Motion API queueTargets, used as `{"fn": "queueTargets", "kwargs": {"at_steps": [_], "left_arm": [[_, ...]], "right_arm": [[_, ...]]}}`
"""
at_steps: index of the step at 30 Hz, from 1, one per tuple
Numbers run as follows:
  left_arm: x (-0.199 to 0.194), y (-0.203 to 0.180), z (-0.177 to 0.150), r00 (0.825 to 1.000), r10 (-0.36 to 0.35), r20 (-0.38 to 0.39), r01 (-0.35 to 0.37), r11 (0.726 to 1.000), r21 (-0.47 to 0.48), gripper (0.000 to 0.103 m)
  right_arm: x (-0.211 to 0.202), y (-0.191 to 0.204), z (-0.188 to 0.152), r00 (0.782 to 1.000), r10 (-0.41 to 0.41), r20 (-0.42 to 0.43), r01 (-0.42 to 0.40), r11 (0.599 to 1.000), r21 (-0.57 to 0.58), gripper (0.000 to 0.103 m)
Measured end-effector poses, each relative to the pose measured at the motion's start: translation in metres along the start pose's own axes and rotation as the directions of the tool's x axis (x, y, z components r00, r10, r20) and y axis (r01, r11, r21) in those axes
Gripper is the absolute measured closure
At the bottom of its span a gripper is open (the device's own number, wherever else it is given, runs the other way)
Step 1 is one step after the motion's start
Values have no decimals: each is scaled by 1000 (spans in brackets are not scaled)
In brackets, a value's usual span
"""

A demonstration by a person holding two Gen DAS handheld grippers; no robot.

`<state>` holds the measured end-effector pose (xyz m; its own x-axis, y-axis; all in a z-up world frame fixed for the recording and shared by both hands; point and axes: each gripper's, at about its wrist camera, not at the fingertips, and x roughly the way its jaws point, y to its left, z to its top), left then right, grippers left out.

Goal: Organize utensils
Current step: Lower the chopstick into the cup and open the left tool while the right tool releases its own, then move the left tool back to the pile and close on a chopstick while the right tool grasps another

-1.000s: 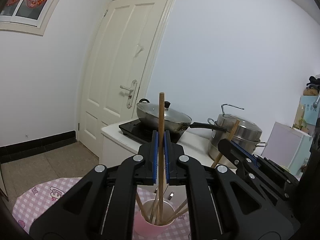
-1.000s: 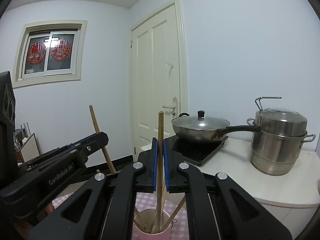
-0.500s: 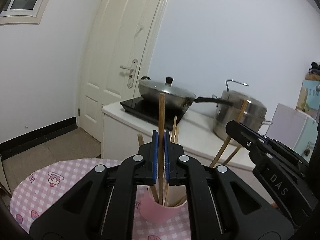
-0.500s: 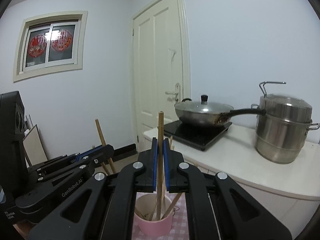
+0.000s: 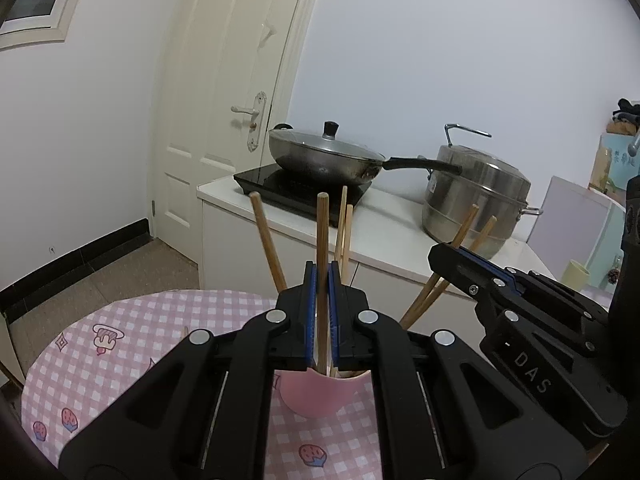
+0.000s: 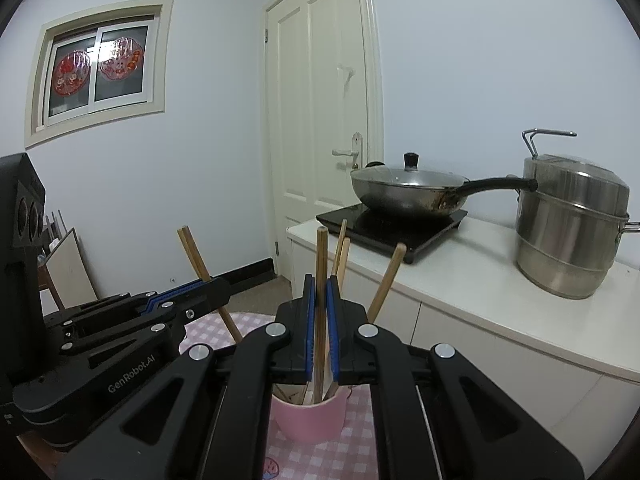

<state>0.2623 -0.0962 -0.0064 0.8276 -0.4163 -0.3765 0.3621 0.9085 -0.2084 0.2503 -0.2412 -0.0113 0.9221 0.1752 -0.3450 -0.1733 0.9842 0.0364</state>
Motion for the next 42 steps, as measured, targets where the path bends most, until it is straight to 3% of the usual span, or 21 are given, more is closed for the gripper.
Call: {"fn": "queueTargets", "kwargs": {"at_steps": [11, 15, 18, 26, 29, 31, 42], "left_arm": [[-11, -6, 4, 1000, -21, -15, 21, 1000, 15, 96], [-24, -8, 9, 999, -37, 3, 37, 999, 22, 95], [-31, -9, 11, 999, -39, 5, 39, 999, 24, 74], [-49, -10, 8, 999, -35, 7, 34, 998, 54, 73], [-57, -6, 5, 1000, -11, 8, 11, 998, 57, 71], [-65, -3, 1, 1000, 7, 25, -8, 998, 62, 51], [-99, 19, -12, 990, 124, 70, -130, 988, 81, 51]], "right_arm": [[-8, -2, 3, 1000, 5, 1, -5, 1000, 21, 98], [-16, -4, 3, 1000, 10, 7, -10, 999, 32, 86], [-21, -3, 4, 1000, 14, 12, -14, 999, 33, 85], [-35, 5, 0, 999, 40, 13, -40, 999, 24, 85], [-40, 9, -4, 999, 50, 8, -50, 998, 25, 84], [-43, 12, -7, 999, 54, 5, -54, 998, 20, 83], [-48, 34, -19, 995, 96, -5, -95, 995, 2, 74]]}}
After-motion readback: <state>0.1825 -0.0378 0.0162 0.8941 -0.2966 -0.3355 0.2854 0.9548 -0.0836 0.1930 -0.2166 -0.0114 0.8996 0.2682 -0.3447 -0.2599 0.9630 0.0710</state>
